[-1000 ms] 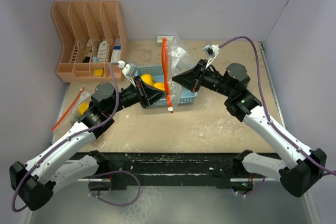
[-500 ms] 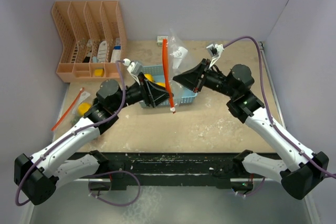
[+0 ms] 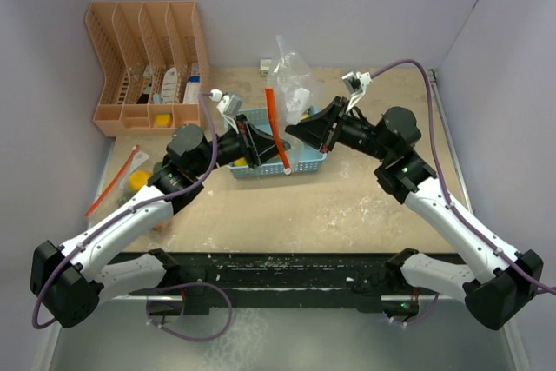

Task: Place the food in the zip-top bag and seal the zipper
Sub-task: Open the zipper of the food storage bag.

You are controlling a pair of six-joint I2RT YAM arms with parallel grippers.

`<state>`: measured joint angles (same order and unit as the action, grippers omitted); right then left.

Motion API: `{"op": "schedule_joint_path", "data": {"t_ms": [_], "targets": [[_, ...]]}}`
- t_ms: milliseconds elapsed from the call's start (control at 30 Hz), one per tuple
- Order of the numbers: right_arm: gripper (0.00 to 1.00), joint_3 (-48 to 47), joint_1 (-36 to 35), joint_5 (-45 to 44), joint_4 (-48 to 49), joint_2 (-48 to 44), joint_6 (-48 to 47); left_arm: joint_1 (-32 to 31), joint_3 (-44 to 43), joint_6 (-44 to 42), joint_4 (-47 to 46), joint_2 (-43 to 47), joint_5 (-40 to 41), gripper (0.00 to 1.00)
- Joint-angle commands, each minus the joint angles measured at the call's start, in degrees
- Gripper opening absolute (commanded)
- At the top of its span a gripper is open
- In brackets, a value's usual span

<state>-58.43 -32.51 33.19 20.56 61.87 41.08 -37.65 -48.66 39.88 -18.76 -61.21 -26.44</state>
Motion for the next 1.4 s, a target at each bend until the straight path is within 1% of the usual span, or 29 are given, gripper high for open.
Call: {"op": "schedule_joint_path", "data": {"t_ms": [0, 33, 67, 167, 333, 433, 533, 567, 633, 700, 733, 800, 867, 933, 1067, 1200, 1267, 1367], "targets": [[0.0, 0.3, 0.0, 0.9, 0.6, -0.7, -0.4, -0.3, -4.9, -1.9, -3.2, -0.8, -0.5, 0.02], [0.0, 0.3, 0.0, 0.2, -0.6, -1.0, -1.1, -0.3, -5.4, -2.6, -2.1, -0.8, -0.5, 0.0], [0.0, 0.2, 0.0, -0.9, -2.5, -1.2, -2.0, -0.3, -6.3, -3.7, -0.5, -0.7, -0.3, 0.0], [0.0, -1.5, 0.1, -8.2, -11.1, -2.3, -5.8, -0.2, -8.8, -8.1, 8.9, 1.4, 3.4, 0.0], [0.0, -4.5, 0.0, -26.4, -26.7, -2.7, -10.2, -0.2, -9.6, -13.7, 23.6, 8.6, 15.5, 0.0], [0.0, -6.0, 0.0, -33.6, -32.2, -1.5, -11.8, -0.2, -9.7, -15.9, 29.4, 12.4, 22.6, 0.0], [0.0, -6.7, 0.0, -38.8, -35.7, -0.3, -11.8, -0.2, -10.5, -16.8, 35.5, 15.0, 30.2, 0.0], [0.0, -6.8, 0.0, -39.6, -36.3, 0.1, -11.6, -0.2, -10.8, -16.9, 37.5, 15.5, 32.3, 0.0], [0.19, -7.3, 0.0, -37.5, -36.1, 0.4, -12.4, -0.2, -11.3, -17.8, 40.3, 16.2, 34.1, 0.0], [0.38, -7.2, -0.2, -32.0, -33.2, -0.5, -13.0, -0.2, -11.3, -18.1, 41.6, 16.5, 34.4, 0.0], [0.45, -7.3, -0.6, -30.0, -32.1, -1.1, -13.2, -0.2, -11.5, -18.1, 42.2, 16.3, 34.8, 0.0], [0.53, -8.5, -2.1, -28.3, -29.3, -2.0, -13.0, -0.2, -11.9, -18.1, 43.3, 15.8, 35.9, 0.0], [0.56, -10.6, -4.6, -29.7, -29.0, -2.1, -13.0, -0.2, -12.2, -17.5, 43.6, 14.9, 36.8, 0.0], [0.58, -13.0, -8.5, -34.1, -30.2, -0.7, -13.0, -0.2, -12.5, -16.7, 43.2, 13.9, 37.3, 0.0], [0.59, -16.4, -17.6, -43.4, -31.5, 5.6, -11.0, -0.3, -14.5, -16.1, 43.3, 11.4, 37.4, 0.0], [0.59, -18.6, -24.9, -52.7, -30.3, 11.4, -7.2, -0.3, -15.7, -15.9, 44.2, 11.0, 38.5, 0.0], [0.58, -19.3, -26.5, -55.4, -28.3, 13.5, -5.7, -0.3, -15.7, -15.5, 44.5, 11.3, 38.5, 0.0], [0.58, -21.7, -26.6, -57.1, -26.3, 17.3, -4.0, -0.3, -15.4, -15.2, 45.3, 12.2, 38.4, 0.0]]}}
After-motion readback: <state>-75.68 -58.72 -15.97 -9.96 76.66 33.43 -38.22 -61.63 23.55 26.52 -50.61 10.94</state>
